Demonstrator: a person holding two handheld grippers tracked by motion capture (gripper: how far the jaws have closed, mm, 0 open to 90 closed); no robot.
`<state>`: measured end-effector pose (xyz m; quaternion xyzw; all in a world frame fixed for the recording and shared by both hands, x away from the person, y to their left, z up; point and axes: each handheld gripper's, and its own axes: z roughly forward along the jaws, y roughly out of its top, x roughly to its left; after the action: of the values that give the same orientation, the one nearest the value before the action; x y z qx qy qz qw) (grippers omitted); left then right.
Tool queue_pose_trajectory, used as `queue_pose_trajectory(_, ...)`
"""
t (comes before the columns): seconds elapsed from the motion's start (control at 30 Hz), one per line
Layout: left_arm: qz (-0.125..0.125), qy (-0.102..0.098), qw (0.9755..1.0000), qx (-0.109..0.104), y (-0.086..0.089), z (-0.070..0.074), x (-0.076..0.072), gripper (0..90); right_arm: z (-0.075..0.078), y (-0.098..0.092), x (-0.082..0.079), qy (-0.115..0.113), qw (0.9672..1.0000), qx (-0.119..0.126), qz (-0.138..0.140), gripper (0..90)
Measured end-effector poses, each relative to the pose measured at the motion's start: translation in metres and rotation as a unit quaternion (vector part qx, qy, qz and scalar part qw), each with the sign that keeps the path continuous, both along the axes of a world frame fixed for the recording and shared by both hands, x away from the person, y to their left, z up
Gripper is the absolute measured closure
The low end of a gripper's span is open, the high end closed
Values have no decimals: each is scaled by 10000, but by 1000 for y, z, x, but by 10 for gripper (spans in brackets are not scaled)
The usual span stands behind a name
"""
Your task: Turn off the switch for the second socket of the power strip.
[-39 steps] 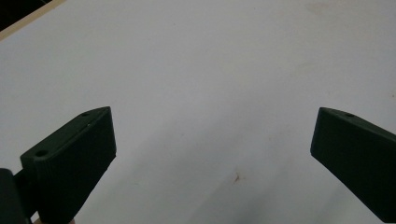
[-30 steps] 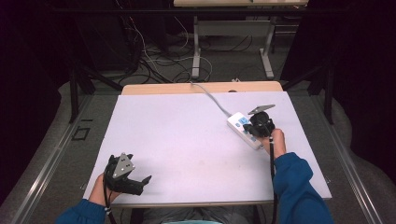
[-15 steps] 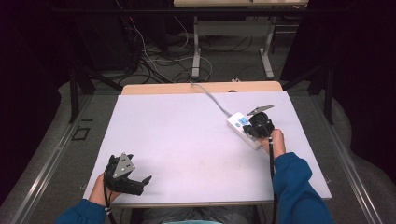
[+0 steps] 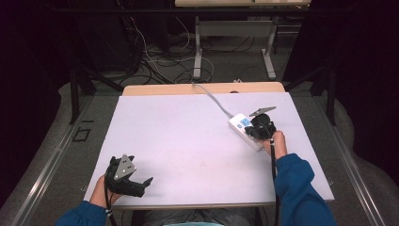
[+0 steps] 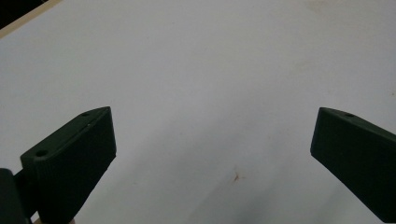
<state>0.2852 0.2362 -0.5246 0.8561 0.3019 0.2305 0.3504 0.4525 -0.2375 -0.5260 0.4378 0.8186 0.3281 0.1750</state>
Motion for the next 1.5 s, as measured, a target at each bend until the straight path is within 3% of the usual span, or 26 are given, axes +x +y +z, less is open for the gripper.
queue_pose_trajectory(0.63, -4, -11, 10000, 7, 0, 0, 0, 0, -1, 0, -1, -85, 10000, -30, -24, 900)
queue_pose_trajectory(1.5, -3, -3, 10000, -2, -1, 0, 0, 0, -2, -1, -1, -26, 9999, 85, -46, 900)
